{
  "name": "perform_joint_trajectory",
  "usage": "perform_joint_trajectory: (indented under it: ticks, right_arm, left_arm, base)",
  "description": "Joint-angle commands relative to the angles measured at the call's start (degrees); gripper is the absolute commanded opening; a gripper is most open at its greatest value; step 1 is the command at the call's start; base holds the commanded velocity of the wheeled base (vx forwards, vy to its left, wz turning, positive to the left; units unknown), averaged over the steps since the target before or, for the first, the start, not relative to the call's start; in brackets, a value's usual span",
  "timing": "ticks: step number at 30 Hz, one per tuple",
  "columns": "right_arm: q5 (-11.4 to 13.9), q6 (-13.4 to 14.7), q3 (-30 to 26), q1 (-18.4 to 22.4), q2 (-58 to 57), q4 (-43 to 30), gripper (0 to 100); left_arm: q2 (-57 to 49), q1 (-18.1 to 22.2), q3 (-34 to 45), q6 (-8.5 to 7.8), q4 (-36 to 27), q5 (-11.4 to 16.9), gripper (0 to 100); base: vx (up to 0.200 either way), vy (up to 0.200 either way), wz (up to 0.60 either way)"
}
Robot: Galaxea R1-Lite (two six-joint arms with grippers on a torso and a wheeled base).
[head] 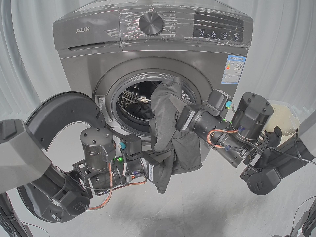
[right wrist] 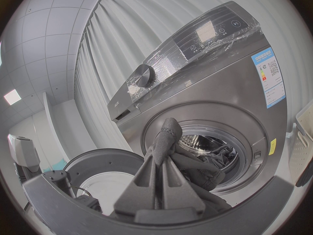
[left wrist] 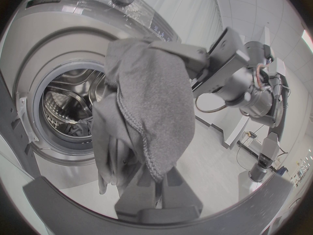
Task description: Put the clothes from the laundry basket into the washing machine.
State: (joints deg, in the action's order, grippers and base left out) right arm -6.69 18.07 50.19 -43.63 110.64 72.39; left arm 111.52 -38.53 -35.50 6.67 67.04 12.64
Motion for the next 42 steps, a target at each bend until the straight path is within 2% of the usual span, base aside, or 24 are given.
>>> perform_joint_trajectory:
  ticks: [1, 8, 10, 11, 13, 15, 28, 29, 32, 36, 38, 40, 41, 42]
  right_arm:
    - [0.01, 0.13, -0.62, 0.74, -0.08, 0.03, 0]
    - [0.72, 0.04, -5.80, 1.35, -1.04, 0.21, 0]
    - [0.80, 0.04, -7.39, 1.53, -1.04, 0.65, 0]
    - [0.80, 0.04, -7.56, 1.44, -1.04, 0.74, 0]
    - [1.33, 0.04, -9.32, 1.53, -0.43, 2.67, 0]
    - [1.59, 0.04, -10.55, 1.35, -0.08, 3.90, 0]
    - [3.00, -0.05, -12.92, 1.00, 4.49, 8.47, 0]
    - [3.09, -0.05, -12.92, 0.92, 4.49, 8.47, 100]
    - [2.91, -0.14, -13.45, 1.18, 4.76, 8.21, 100]
    - [2.74, -1.37, -17.41, 1.79, 5.81, 8.30, 100]
    - [2.83, -4.62, -22.77, 3.90, 6.08, 8.56, 100]
    - [2.91, -5.76, -24.17, 4.52, 6.16, 8.65, 100]
    - [3.09, -7.61, -27.16, 5.40, 6.60, 9.35, 100]
    - [3.09, -7.61, -27.78, 5.66, 7.04, 9.61, 100]
  left_arm:
    - [-6.67, -1.72, 4.83, 0.10, 2.13, 0.54, 0]
    - [-20.20, -2.25, 14.49, 0.36, 3.01, 2.83, 0]
    - [-23.72, -2.16, 15.90, 1.68, 3.10, 3.88, 0]
    - [-23.72, -2.16, 15.90, 1.68, 3.10, 3.88, 0]
    - [-27.41, -1.90, 14.93, 4.93, 2.92, 5.20, 0]
    - [-28.55, -1.81, 14.23, 5.90, 3.10, 5.29, 0]
    - [-28.55, -1.72, 12.47, 6.78, 3.10, 4.67, 0]
    - [-28.55, -1.72, 12.38, 6.78, 3.10, 4.67, 0]
    - [-28.37, -1.54, 11.50, 6.95, 3.10, 4.50, 0]
    - [-27.58, -1.46, 9.57, 7.39, 3.19, 2.83, 0]
    - [-26.62, -1.46, 7.64, 7.66, 3.54, -0.16, 0]
    - [-26.27, -1.37, 7.11, 7.75, 3.72, -0.86, 0]
    - [-25.47, -1.02, 6.23, 7.92, 4.42, -2.36, 0]
    - [-25.12, -0.75, 5.97, 7.92, 4.86, -2.71, 0]
  base:
    - [0.000, 0.000, 0.00]
    - [0.000, 0.000, 0.00]
    - [0.000, 0.000, 0.00]
    - [0.000, 0.000, 0.00]
    - [0.000, 0.000, 0.00]
    - [0.000, 0.000, 0.00]
    - [0.000, 0.000, 0.00]
    - [0.000, 0.000, 0.00]
    - [0.000, 0.000, 0.00]
    - [0.000, 0.000, 0.00]
    - [0.000, 0.000, 0.00]
    - [0.000, 0.000, 0.00]
    - [0.000, 0.000, 0.00]
    - [0.000, 0.000, 0.00]
